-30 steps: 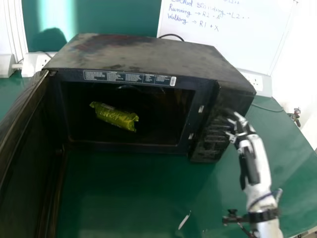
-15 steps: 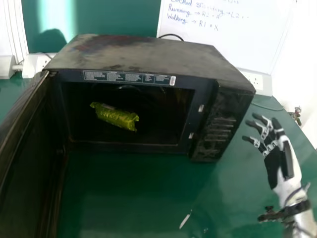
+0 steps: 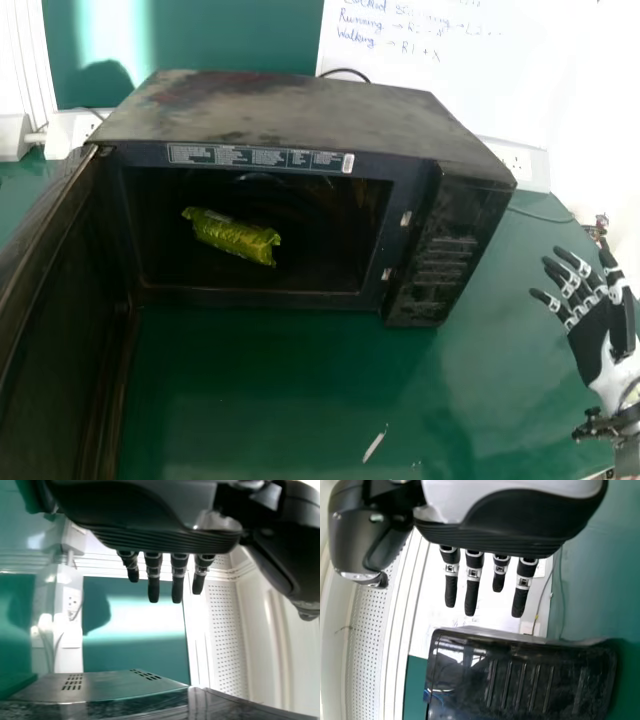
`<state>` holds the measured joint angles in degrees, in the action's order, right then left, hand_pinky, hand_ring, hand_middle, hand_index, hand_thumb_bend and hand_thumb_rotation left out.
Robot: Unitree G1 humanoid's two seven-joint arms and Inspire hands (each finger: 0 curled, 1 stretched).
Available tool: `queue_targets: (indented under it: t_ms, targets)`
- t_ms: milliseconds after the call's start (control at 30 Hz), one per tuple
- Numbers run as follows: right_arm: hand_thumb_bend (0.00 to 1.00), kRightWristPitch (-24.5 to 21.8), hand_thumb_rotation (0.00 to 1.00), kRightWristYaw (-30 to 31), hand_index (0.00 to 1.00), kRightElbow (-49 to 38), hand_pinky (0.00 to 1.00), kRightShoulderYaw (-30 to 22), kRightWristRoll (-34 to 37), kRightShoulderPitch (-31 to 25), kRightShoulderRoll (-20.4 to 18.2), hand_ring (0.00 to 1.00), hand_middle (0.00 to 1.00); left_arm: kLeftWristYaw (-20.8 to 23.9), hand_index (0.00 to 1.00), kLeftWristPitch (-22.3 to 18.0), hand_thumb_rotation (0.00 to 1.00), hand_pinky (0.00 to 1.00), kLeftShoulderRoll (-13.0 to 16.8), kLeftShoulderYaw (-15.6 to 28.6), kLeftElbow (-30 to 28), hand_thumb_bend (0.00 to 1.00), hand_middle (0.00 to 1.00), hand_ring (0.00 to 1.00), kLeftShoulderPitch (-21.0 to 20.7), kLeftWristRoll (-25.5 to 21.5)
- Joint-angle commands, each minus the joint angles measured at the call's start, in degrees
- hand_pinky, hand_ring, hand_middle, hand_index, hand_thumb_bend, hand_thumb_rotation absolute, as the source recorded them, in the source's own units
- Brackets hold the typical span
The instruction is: Put biscuit inside oven
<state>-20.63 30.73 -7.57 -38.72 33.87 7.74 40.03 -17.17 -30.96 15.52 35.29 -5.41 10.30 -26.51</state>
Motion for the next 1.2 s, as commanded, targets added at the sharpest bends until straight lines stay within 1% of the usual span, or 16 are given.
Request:
queue_targets:
  t_ms: [0, 67, 133, 200, 267, 300, 400, 533, 600, 700, 800, 900, 1033, 1100, 1133, 1167]
  targets:
    - [0.71, 1.34, 1.00, -0.03, 0.82, 1.35, 0.78, -0.76, -0.35, 0.42, 0.57, 0.81, 0.81, 0.08, 0.99, -4.80, 1.00, 0.94, -0.88, 0.96, 1.76, 1.00, 0.92, 0.93, -0.72, 1.70]
    - [0.71, 1.45, 1.00, -0.73, 0.83, 1.99, 0.80, -0.61, -0.60, 0.66, 0.42, 0.81, 0.81, -0.75, 0.99, -8.82, 1.00, 0.93, -1.51, 0.35, 2.91, 0.98, 0.93, 0.94, -1.09, 2.25]
    - [0.70, 1.93, 1.00, -0.72, 0.83, 2.92, 0.80, -0.33, -0.77, 0.95, 0.48, 0.81, 0.81, -1.57, 0.98, -13.12, 1.00, 0.92, -2.80, -0.84, 3.73, 0.96, 0.93, 0.95, -1.36, 2.42]
    - [0.70, 2.61, 1.00, -0.63, 0.83, 3.73, 0.80, -0.10, -1.19, 1.12, 0.52, 0.80, 0.81, -2.17, 0.99, -19.04, 1.00, 0.92, -4.47, -1.97, 5.63, 0.94, 0.95, 0.95, -2.38, 3.92]
    - [0.70, 2.74, 1.00, -0.92, 0.83, 3.89, 0.80, -0.06, -1.49, 1.12, 0.58, 0.81, 0.81, -2.19, 1.00, -24.70, 1.00, 0.91, -6.30, -3.05, 8.19, 0.93, 0.96, 0.97, -3.91, 5.64]
    - [0.70, 2.79, 1.00, -1.10, 0.84, 3.91, 0.80, -0.06, -1.59, 1.12, 0.60, 0.81, 0.82, -2.70, 1.00, -27.28, 1.00, 0.92, -6.90, -4.03, 9.63, 0.94, 0.97, 0.97, -4.63, 5.23]
    - [0.70, 3.41, 1.00, -1.20, 0.84, 4.28, 0.80, 0.01, -2.27, 1.07, 0.81, 0.82, 0.83, -2.41, 1.00, -32.48, 1.00, 0.95, -8.83, -6.37, 12.36, 0.92, 0.97, 0.98, -5.80, 5.97]
    - [0.71, 4.21, 1.00, -1.39, 0.85, 4.92, 0.81, 0.30, -2.97, 1.40, 0.58, 0.83, 0.83, -0.88, 1.00, -35.98, 1.00, 0.95, -11.09, -8.45, 13.83, 0.90, 0.98, 0.99, -5.57, 9.66]
    - [0.71, 4.54, 1.00, -1.56, 0.85, 5.23, 0.81, 0.38, -3.33, 1.54, 0.45, 0.83, 0.83, -0.98, 1.00, -37.89, 0.99, 0.95, -10.89, -9.50, 15.56, 0.89, 0.99, 0.99, -5.26, 10.65]
    - [0.71, 4.22, 1.00, -2.00, 0.86, 5.50, 0.83, 0.47, -3.41, 1.78, 0.31, 0.84, 0.84, -1.72, 1.00, -40.32, 0.98, 0.95, -9.85, -12.52, 18.02, 0.91, 1.00, 0.99, -4.70, 9.20]
    - [0.72, 3.87, 1.00, -2.21, 0.86, 5.61, 0.82, 0.45, -3.12, 1.89, 0.21, 0.83, 0.83, -1.86, 1.00, -42.16, 0.97, 0.98, -9.26, -15.14, 19.22, 0.91, 1.00, 0.99, -4.17, 8.13]
    - [0.72, 3.54, 1.00, -2.25, 0.86, 5.50, 0.82, 0.46, -2.76, 1.93, 0.14, 0.82, 0.83, -1.17, 1.00, -44.06, 0.98, 1.00, -9.56, -15.56, 20.72, 0.92, 1.00, 0.98, -3.95, 8.77]
    - [0.72, 3.93, 1.00, -2.29, 0.86, 5.60, 0.82, 0.53, -3.01, 1.87, 0.15, 0.83, 0.83, -0.56, 0.99, -45.77, 0.95, 1.00, -9.61, -16.16, 22.02, 0.92, 1.00, 0.98, -3.85, 9.55]
    - [0.72, 3.88, 1.00, -2.60, 0.86, 5.30, 0.82, 0.56, -3.17, 1.80, 0.11, 0.83, 0.83, -0.37, 0.99, -47.41, 0.93, 1.00, -9.53, -16.54, 23.27, 0.91, 0.99, 0.98, -4.20, 9.88]
    - [0.72, 3.57, 1.00, -2.76, 0.86, 5.14, 0.82, 0.52, -3.01, 1.82, 0.08, 0.83, 0.83, -0.17, 0.99, -48.24, 0.92, 1.00, -9.76, -16.00, 23.89, 0.90, 0.99, 0.98, -4.43, 10.97]
    - [0.72, 3.46, 1.00, -2.85, 0.86, 5.05, 0.83, 0.52, -2.93, 1.83, 0.04, 0.83, 0.83, 0.01, 0.99, -48.92, 0.94, 1.00, -9.96, -15.41, 24.38, 0.90, 0.99, 0.98, -4.60, 12.26]
